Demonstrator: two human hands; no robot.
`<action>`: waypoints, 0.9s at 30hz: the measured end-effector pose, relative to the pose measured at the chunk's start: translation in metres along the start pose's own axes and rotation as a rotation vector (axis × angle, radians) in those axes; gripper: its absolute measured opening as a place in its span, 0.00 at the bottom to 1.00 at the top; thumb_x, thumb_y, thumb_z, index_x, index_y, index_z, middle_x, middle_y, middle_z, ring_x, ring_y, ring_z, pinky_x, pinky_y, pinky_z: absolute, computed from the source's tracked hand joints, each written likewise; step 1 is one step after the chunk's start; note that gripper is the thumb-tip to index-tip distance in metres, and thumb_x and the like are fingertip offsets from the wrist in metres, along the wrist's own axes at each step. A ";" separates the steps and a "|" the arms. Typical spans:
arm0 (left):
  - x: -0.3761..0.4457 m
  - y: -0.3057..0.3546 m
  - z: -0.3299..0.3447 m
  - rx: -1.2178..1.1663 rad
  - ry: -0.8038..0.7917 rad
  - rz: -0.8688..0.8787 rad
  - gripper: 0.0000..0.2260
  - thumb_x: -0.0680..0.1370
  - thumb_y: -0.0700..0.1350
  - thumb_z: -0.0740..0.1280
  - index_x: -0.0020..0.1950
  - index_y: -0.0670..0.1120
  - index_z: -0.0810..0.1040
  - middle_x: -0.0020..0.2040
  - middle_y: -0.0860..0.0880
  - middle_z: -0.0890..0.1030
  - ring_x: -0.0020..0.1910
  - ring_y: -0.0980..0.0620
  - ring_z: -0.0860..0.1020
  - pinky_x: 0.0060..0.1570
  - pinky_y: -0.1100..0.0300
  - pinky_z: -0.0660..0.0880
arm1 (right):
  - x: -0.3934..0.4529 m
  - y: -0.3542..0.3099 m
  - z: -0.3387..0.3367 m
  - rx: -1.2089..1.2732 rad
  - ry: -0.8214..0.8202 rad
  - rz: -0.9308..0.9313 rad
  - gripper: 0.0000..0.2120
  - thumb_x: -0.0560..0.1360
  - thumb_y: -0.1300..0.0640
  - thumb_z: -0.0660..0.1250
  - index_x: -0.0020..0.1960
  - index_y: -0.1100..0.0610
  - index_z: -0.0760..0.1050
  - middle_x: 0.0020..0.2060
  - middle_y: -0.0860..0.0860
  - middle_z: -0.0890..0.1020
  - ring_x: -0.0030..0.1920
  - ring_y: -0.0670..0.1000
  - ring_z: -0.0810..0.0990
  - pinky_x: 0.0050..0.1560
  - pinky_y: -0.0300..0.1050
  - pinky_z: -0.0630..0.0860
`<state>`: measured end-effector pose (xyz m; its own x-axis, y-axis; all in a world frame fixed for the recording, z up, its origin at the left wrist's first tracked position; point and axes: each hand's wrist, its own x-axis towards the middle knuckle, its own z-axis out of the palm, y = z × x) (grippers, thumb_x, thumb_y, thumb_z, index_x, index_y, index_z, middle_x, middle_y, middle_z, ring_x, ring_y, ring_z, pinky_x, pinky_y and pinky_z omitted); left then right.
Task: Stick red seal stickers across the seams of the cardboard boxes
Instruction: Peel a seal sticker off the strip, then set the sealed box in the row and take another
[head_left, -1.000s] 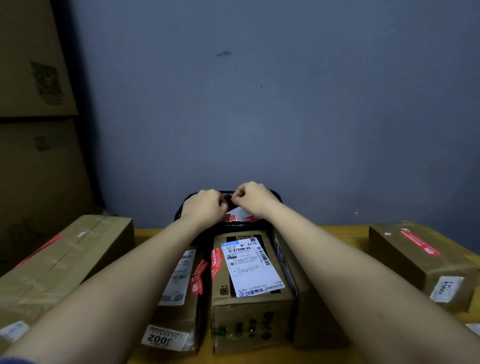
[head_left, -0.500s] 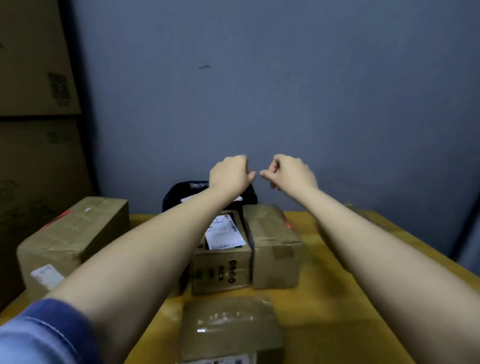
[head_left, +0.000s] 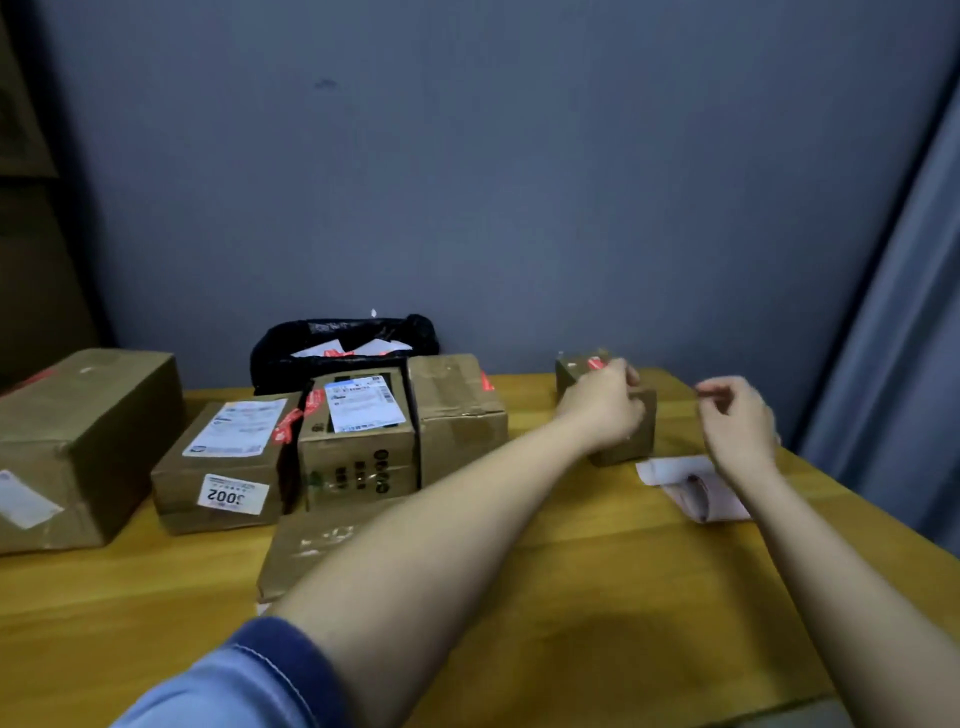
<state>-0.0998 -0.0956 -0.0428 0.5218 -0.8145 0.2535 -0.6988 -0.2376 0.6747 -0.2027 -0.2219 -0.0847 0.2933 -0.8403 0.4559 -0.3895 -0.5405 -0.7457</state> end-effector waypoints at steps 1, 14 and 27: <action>0.000 0.000 0.014 -0.035 -0.044 -0.011 0.15 0.77 0.41 0.61 0.64 0.44 0.71 0.60 0.43 0.78 0.60 0.42 0.75 0.58 0.54 0.72 | -0.002 0.015 -0.004 -0.060 0.027 0.077 0.11 0.77 0.59 0.60 0.59 0.54 0.75 0.61 0.56 0.76 0.64 0.60 0.71 0.62 0.54 0.65; -0.015 -0.018 0.129 -0.106 -0.063 -0.144 0.21 0.78 0.51 0.62 0.70 0.52 0.65 0.66 0.50 0.74 0.67 0.46 0.69 0.66 0.50 0.64 | -0.036 0.098 0.002 0.130 0.046 0.275 0.15 0.78 0.54 0.62 0.64 0.56 0.71 0.61 0.57 0.77 0.62 0.60 0.72 0.62 0.55 0.69; -0.016 -0.075 0.122 -0.512 0.144 -0.151 0.16 0.68 0.47 0.66 0.49 0.67 0.75 0.51 0.58 0.82 0.54 0.54 0.80 0.61 0.46 0.72 | -0.053 0.074 0.015 0.492 -0.385 -0.039 0.24 0.72 0.73 0.68 0.59 0.47 0.73 0.55 0.49 0.79 0.50 0.37 0.80 0.48 0.31 0.74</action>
<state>-0.1151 -0.1297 -0.1824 0.6843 -0.7024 0.1958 -0.3022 -0.0288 0.9528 -0.2338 -0.2162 -0.1712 0.6286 -0.6957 0.3475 0.0482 -0.4112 -0.9103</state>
